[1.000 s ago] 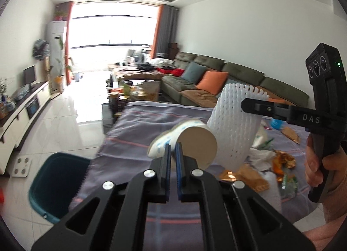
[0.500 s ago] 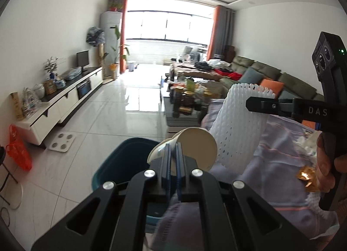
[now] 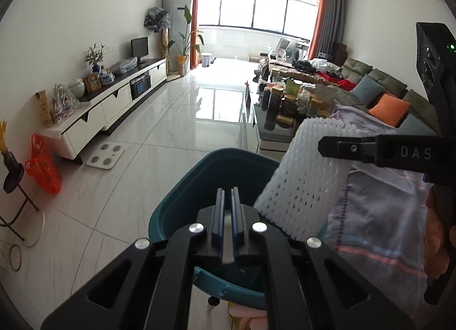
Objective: Collect trash
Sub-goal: 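Carry the cup and foam net to the teal bin and release both, then move both tools back over the trash on the bed, then grasp the gold wrapper with the left tool while the right tool grasps a paper cup, then carry the gold wrapper and paper cup to the teal bin and release, then move both tools back over the bed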
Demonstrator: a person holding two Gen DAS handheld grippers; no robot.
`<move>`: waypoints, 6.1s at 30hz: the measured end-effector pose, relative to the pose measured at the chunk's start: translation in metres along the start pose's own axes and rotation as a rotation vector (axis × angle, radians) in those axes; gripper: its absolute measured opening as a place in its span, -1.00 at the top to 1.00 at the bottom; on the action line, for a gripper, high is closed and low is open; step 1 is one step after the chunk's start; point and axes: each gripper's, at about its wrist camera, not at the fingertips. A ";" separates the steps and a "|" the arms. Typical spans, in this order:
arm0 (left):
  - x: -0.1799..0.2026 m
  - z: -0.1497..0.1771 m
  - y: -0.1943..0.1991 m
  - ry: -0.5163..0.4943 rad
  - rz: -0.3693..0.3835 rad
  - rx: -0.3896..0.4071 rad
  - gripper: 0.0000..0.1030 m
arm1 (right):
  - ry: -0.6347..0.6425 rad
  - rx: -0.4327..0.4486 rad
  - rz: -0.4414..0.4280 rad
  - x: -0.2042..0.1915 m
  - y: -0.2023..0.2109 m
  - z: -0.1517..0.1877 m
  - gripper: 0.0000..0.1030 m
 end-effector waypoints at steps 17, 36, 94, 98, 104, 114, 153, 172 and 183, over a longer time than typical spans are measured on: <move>-0.001 0.012 -0.001 0.103 0.053 0.023 -0.11 | -0.072 -0.029 0.025 0.017 0.007 0.005 0.08; 0.160 0.062 0.089 -0.288 0.368 0.123 -0.78 | -0.005 0.287 0.195 0.059 0.189 0.119 -0.52; 0.293 0.091 0.047 -0.564 0.680 -0.181 0.48 | -0.380 0.234 0.463 0.235 0.224 0.234 0.64; 0.285 0.086 0.055 -0.553 0.695 -0.153 0.48 | -0.371 0.245 0.464 0.229 0.225 0.233 0.64; 0.275 0.078 0.063 -0.528 0.698 -0.120 0.48 | -0.371 0.275 0.457 0.225 0.233 0.234 0.64; 0.264 0.071 0.066 -0.498 0.634 -0.093 0.50 | -0.326 0.326 0.428 0.204 0.245 0.232 0.64; 0.066 0.030 0.069 -0.096 0.255 0.021 0.53 | 0.101 0.207 0.040 0.026 0.123 0.104 0.64; -0.012 0.000 0.002 0.093 0.130 -0.080 0.53 | 0.107 0.005 -0.011 -0.017 0.016 0.028 0.63; -0.024 -0.007 -0.044 0.147 0.145 -0.166 0.38 | 0.036 -0.105 -0.001 -0.010 -0.024 0.012 0.53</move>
Point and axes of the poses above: each gripper's, at about its wrist camera, not at the fingertips, and y roughly against the way its jaws point, x to its right, z to its underside, and after that the axes turned 15 degrees about -x, right-handed
